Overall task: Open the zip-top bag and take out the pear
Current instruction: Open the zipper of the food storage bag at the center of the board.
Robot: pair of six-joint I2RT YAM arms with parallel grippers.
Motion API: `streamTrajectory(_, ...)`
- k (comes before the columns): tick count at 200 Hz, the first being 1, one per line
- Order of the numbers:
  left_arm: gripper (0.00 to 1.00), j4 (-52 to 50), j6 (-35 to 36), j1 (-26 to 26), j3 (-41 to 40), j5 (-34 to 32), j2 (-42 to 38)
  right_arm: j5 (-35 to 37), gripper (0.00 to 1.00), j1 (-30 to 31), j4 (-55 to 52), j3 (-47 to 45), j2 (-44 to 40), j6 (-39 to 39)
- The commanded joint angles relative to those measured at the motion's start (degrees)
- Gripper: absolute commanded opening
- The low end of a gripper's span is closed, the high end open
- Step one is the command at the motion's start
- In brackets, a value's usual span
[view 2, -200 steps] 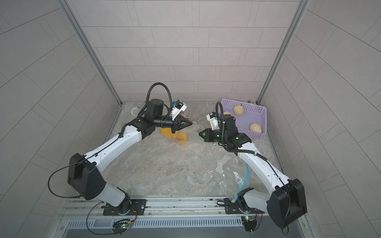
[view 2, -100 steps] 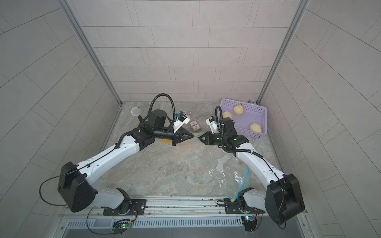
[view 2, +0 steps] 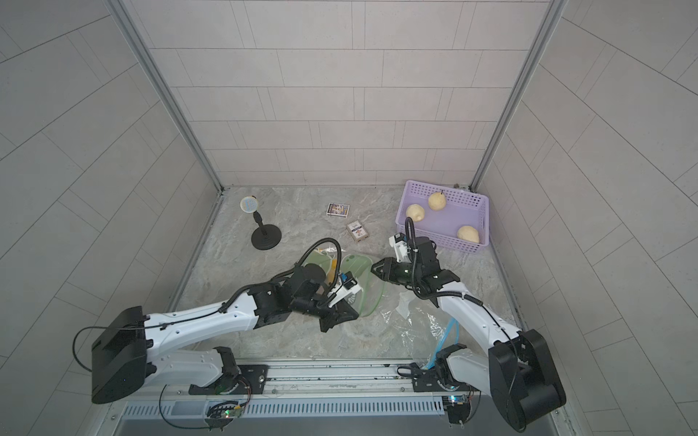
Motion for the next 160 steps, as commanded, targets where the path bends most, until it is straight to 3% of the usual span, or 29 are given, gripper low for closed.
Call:
streamTrajectory(1, 0.32, 10.2, -11.1, -0.8, -1.7, -1.3, -1.7, -1.3, 0.37, -0.1, 4.8, -2.0, 0.2, 3.0)
streamTrajectory(14, 0.48, 13.4, -14.6, -0.8, -1.3, -2.8, -4.9, -1.4, 0.35, -0.1, 5.4, -3.1, 0.9, 3.1)
streamTrajectory(17, 0.67, 13.6, -14.8, -0.8, -0.9, -3.5, -5.6, -1.6, 0.34, -0.1, 5.7, -3.4, 1.2, 3.2)
streamTrajectory(19, 0.71, 13.6, -14.8, -0.8, -0.6, -4.2, -6.1, -1.7, 0.33, -0.1, 5.9, -3.5, 1.3, 3.2)
streamTrajectory(28, 0.79, 11.7, -14.9, -0.6, 1.2, -6.8, -8.8, -2.6, 0.31, -0.1, 7.8, -4.5, 2.0, 4.1)
streamTrajectory(69, 0.81, 2.2, -13.2, 0.8, 8.7, -8.7, -11.1, -3.0, 0.24, 2.4, 11.4, -4.4, 3.7, 5.0)
streamTrajectory(87, 0.81, -5.0, -12.5, 2.4, 9.6, -16.8, -12.8, -3.0, 0.22, 2.9, 11.2, -3.9, 4.8, 4.7)
streamTrajectory(103, 0.8, -13.9, -15.5, 8.1, 9.4, -31.0, -15.7, -3.0, 0.21, 3.6, 12.2, -4.0, 6.1, 5.5)
streamTrajectory(115, 0.78, -17.5, -18.1, 14.6, 8.2, -36.5, -17.4, -2.9, 0.21, 4.3, 13.2, -4.1, 7.1, 6.3)
streamTrajectory(135, 0.74, -17.5, -20.8, 24.4, 5.2, -37.5, -16.9, -2.9, 0.21, 5.2, 15.5, -4.5, 8.5, 8.8)
streamTrajectory(160, 0.73, -12.5, -21.9, 28.4, 2.7, -40.2, -11.3, -2.9, 0.24, 6.1, 20.4, -5.8, 9.0, 13.2)
